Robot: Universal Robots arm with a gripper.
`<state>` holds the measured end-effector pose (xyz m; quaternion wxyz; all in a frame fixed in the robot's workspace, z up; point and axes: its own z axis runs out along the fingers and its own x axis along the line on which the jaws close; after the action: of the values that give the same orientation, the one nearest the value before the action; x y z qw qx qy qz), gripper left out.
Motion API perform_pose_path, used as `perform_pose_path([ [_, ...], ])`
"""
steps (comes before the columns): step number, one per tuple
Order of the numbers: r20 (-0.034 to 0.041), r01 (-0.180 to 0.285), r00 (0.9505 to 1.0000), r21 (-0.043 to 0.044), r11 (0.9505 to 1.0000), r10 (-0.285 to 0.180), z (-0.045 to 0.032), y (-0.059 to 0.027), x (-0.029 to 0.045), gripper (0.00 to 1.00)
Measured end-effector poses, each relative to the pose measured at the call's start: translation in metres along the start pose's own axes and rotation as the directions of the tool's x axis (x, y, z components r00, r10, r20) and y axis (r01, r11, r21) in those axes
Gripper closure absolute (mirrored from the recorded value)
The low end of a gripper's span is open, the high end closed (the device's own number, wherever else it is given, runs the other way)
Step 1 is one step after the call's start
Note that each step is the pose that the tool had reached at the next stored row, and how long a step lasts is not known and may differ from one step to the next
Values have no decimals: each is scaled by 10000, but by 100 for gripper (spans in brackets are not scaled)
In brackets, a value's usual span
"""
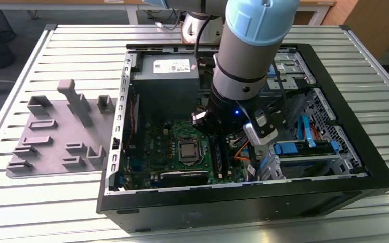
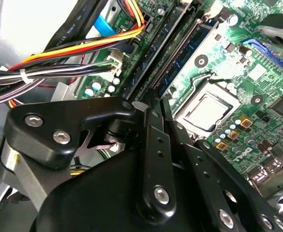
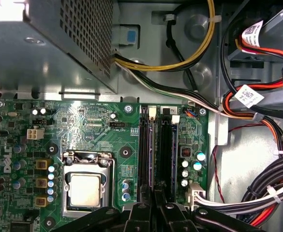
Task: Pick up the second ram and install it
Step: 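Insert the second ram into the second slot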
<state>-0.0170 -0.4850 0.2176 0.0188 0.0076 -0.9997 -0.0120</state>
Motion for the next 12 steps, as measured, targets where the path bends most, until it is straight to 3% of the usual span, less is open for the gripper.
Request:
perform_pose_path([
  [12, 1, -31, 10000, -65, 10000, 31, 7, -1, -1, 86],
])
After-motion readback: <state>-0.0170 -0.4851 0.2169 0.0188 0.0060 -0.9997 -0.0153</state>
